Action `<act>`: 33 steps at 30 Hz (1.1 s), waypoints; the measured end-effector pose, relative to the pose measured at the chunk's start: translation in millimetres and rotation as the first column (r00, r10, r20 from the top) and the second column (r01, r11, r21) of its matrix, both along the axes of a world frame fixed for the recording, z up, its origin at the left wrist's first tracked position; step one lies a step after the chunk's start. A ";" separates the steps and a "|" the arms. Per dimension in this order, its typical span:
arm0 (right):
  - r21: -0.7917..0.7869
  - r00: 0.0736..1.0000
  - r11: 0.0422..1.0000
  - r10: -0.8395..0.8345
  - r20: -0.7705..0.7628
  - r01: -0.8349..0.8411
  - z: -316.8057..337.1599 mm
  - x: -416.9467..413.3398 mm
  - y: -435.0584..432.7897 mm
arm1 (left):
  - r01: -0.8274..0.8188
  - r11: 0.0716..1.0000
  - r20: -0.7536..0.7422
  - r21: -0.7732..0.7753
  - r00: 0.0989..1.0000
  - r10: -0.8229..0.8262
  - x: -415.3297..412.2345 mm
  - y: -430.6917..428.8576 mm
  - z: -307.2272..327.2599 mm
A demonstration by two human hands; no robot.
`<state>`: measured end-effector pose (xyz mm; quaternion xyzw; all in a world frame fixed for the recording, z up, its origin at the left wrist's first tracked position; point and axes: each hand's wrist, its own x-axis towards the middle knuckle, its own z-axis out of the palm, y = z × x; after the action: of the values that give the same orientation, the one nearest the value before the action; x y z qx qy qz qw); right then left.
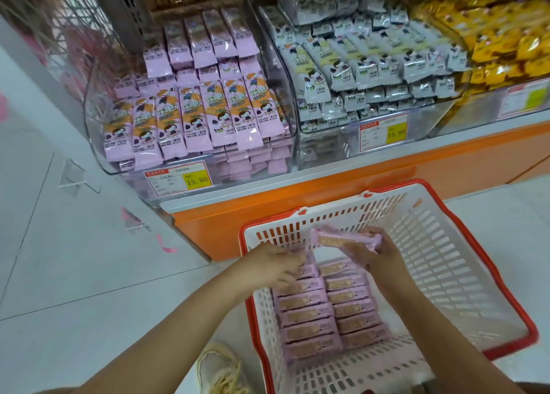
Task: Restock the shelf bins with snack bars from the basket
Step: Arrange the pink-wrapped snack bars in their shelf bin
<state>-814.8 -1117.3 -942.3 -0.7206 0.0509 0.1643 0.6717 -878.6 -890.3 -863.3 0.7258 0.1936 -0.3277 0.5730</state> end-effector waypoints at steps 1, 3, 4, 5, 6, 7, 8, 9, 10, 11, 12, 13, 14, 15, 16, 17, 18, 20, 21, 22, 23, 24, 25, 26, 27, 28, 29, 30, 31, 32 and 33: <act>-0.010 0.997 1.000 0.023 0.076 -0.022 18.1 -6.2 6.4 | -0.121 0.981 -0.070 -0.153 0.991 0.111 -0.5 -4.6 6.7; -0.005 0.969 0.996 0.088 0.229 -0.089 52.7 -18.9 23.1 | -0.290 0.896 -0.152 -0.336 0.956 0.252 -1.4 -11.9 21.2; 0.001 0.944 0.991 0.124 0.305 -0.130 69.9 -25.8 31.3 | -0.349 0.842 -0.164 -0.412 0.937 0.309 -2.1 -15.2 29.5; 0.003 0.910 0.985 0.158 0.384 -0.172 86.3 -32.2 39.2 | -0.401 0.777 -0.165 -0.486 0.915 0.368 -2.9 -17.2 37.4; -0.013 0.867 0.979 0.186 0.463 -0.203 99.5 -37.1 45.0 | -0.444 0.707 -0.166 -0.551 0.888 0.428 -3.8 -18.4 46.9; -0.046 0.816 0.973 0.217 0.536 -0.228 111.4 -41.2 49.6 | -0.473 0.639 -0.167 -0.606 0.862 0.479 -5.0 -18.1 56.3; -0.098 0.762 0.966 0.250 0.597 -0.241 119.8 -42.7 52.7 | -0.488 0.584 -0.164 -0.648 0.839 0.519 -5.9 -15.6 64.1; -0.154 0.711 0.954 0.293 0.640 -0.256 127.5 -44.2 53.7 | -0.494 0.544 -0.158 -0.679 0.821 0.548 -7.0 -12.5 71.8; -0.183 0.673 0.944 0.324 0.665 -0.273 134.4 -45.4 55.7 | -0.491 0.520 -0.150 -0.698 0.812 0.565 -7.7 -9.0 79.2; -0.175 0.661 0.937 0.337 0.671 -0.301 140.5 -47.9 58.1 | -0.482 0.510 -0.136 -0.712 0.808 0.574 -8.3 -4.9 85.1; -0.103 0.684 0.933 0.325 0.653 -0.345 146.1 -50.4 61.4 | -0.472 0.508 -0.121 -0.720 0.807 0.579 -8.4 -1.1 89.4; -0.005 0.727 0.927 0.297 0.619 -0.374 149.8 -51.2 64.3 | -0.462 0.511 -0.106 -0.725 0.807 0.580 -8.9 1.9 93.0; 0.077 0.762 0.924 0.259 0.593 -0.374 151.1 -50.5 66.6 | -0.451 0.516 -0.091 -0.728 0.810 0.580 -9.5 4.1 95.7; 0.103 0.787 0.934 0.224 0.575 -0.342 152.2 -48.8 69.5 | -0.441 0.518 -0.082 -0.733 0.813 0.577 -10.2 5.3 97.4; 0.083 0.794 0.950 0.201 0.573 -0.300 152.9 -46.0 72.2 | -0.433 0.516 -0.079 -0.739 0.816 0.572 -10.9 5.3 99.1; 0.057 0.804 0.961 0.195 0.562 -0.272 152.1 -42.6 74.3 | -0.424 0.510 -0.078 -0.748 0.820 0.566 -11.9 5.3 101.0; 0.050 0.824 0.965 0.192 0.533 -0.256 152.0 -39.5 76.3 | -0.414 0.503 -0.076 -0.759 0.823 0.562 -12.1 6.4 101.2; 0.097 0.868 0.962 0.183 0.462 -0.254 156.1 -37.2 79.4 | -0.388 0.483 -0.073 -0.785 0.832 0.550 -12.8 8.3 102.3; 0.124 0.882 0.958 0.184 0.433 -0.260 158.9 -37.2 80.0 | -0.386 0.474 -0.077 -0.791 0.832 0.549 -12.8 10.1 101.8; 0.133 0.890 0.956 0.184 0.416 -0.260 161.5 -37.0 80.3 | -0.379 0.471 -0.075 -0.796 0.835 0.545 -12.5 11.5 101.6; 0.131 0.896 0.958 0.183 0.404 -0.255 163.2 -36.1 80.3 | -0.367 0.466 -0.069 -0.805 0.839 0.540 -13.2 12.3 101.7; 0.129 0.903 0.959 0.187 0.387 -0.254 165.1 -35.3 79.8 | -0.352 0.463 -0.056 -0.813 0.840 0.539 -13.6 13.1 101.9; 0.125 0.911 0.958 0.197 0.363 -0.257 166.3 -34.0 79.5 | -0.339 0.456 -0.047 -0.823 0.841 0.539 -14.1 13.6 101.9; 0.118 0.917 0.956 0.216 0.335 -0.268 168.9 -33.2 80.0 | -0.327 0.455 -0.036 -0.828 0.842 0.539 -14.8 13.9 102.8; 0.110 0.919 0.953 0.237 0.317 -0.283 171.7 -32.7 81.3 | -0.305 0.449 -0.020 -0.840 0.844 0.535 -15.2 13.8 103.8; 0.102 0.915 0.949 0.253 0.314 -0.298 174.5 -33.4 83.3 | -0.290 0.441 -0.007 -0.849 0.842 0.540 -14.9 13.9 103.9; 0.095 0.907 0.946 0.264 0.328 -0.309 176.7 -34.5 85.4 | -0.269 0.433 0.012 -0.860 0.839 0.544 -14.8 14.0 105.2; 0.093 0.897 0.943 0.269 0.351 -0.320 179.9 -36.2 88.4 | -0.242 0.433 0.039 -0.868 0.837 0.546 -14.7 14.2 106.7; 0.094 0.886 0.941 0.270 0.377 -0.326 182.1 -37.1 91.1 | -0.215 0.435 0.069 -0.874 0.833 0.549 -14.1 14.5 108.0; 0.097 0.877 0.939 0.268 0.400 -0.331 184.4 -38.1 92.9 | -0.188 0.435 0.096 -0.881 0.828 0.553 -13.8 14.8 109.4; 0.099 0.871 0.941 0.256 0.420 -0.324 185.3 -38.1 93.9 | -0.172 0.433 0.116 -0.885 0.819 0.563 -13.5 15.8 111.2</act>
<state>-852.9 -1023.5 -757.0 -0.6797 -0.2105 0.1161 0.6930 -892.1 -874.4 -752.0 0.3424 0.0472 -0.0883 0.9342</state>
